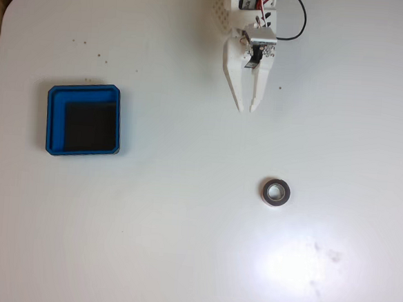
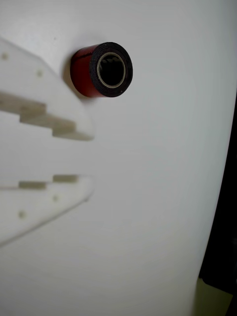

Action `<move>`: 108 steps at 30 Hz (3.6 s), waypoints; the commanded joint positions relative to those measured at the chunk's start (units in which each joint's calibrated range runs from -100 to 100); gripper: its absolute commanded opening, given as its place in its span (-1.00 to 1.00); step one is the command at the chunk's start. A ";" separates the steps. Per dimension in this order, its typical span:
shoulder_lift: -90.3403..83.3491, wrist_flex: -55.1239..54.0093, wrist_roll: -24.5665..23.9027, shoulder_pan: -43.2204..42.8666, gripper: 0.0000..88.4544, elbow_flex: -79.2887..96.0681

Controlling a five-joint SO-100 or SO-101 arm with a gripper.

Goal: Pick the red roll and drop it in the blue box

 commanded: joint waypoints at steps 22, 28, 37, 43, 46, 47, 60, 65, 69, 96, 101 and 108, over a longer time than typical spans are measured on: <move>-0.44 -1.33 0.25 -23.07 -0.98 0.72; -0.44 -1.33 0.25 -23.07 -0.98 0.72; 6.75 -1.33 -0.10 -22.97 -0.98 -4.94; 25.90 -1.33 -0.10 -22.00 -0.98 -24.26; 35.51 -1.25 -0.01 -21.90 -0.98 -32.08; 38.27 -1.25 0.08 -22.00 -0.98 -34.59; 69.55 0.73 -0.01 -21.21 -0.98 -64.24; 77.82 18.39 -0.01 -20.14 -0.98 -76.82; 85.51 38.11 0.34 -17.89 -0.98 -90.21; 129.08 53.21 0.69 -16.62 -0.87 -137.56; 129.49 54.04 0.69 -16.53 -0.62 -137.20; 133.68 54.28 0.69 -14.57 -0.56 -137.11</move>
